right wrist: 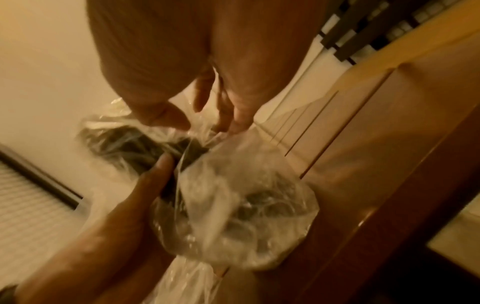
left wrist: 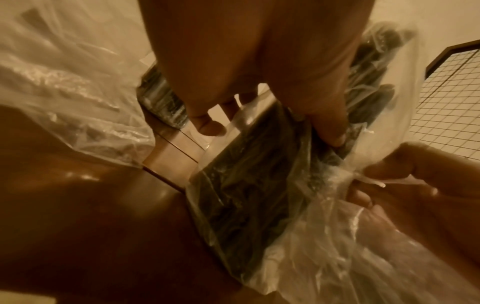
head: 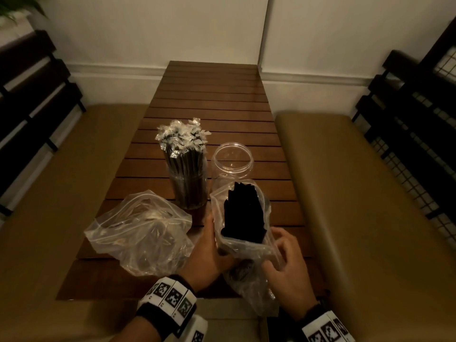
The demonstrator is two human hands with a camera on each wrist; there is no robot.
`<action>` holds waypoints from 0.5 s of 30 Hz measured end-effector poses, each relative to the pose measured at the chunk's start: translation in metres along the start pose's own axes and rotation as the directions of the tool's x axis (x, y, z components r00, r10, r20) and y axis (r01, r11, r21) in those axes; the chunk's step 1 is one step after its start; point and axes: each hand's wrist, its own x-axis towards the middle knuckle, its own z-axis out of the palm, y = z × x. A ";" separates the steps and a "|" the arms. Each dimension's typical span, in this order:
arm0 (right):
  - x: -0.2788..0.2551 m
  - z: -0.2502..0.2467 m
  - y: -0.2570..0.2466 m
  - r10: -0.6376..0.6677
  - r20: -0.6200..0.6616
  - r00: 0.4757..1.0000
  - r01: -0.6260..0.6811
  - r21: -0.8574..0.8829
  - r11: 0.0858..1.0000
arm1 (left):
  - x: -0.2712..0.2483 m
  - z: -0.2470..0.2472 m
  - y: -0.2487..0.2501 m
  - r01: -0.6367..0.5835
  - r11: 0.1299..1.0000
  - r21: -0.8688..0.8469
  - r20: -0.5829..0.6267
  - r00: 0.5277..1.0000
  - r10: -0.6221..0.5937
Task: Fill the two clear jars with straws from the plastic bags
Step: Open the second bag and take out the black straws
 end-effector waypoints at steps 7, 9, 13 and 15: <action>0.027 -0.006 -0.027 -0.033 0.367 0.930 -0.041 0.193 0.980 | 0.009 -0.002 0.001 0.049 0.998 -0.027 -0.004 0.999 -0.049; 0.032 -0.006 -0.032 -0.071 0.327 0.942 0.010 0.183 0.983 | 0.009 -0.004 0.003 0.098 0.992 -0.085 0.006 0.995 -0.098; 0.025 0.000 -0.019 -0.027 0.302 0.953 -0.016 0.139 0.990 | 0.001 -0.001 -0.001 0.218 0.969 -0.120 0.045 0.976 -0.214; 0.022 0.002 -0.007 0.018 0.334 0.942 -0.029 0.029 0.999 | -0.006 0.000 -0.003 0.249 0.968 0.010 0.073 0.966 -0.249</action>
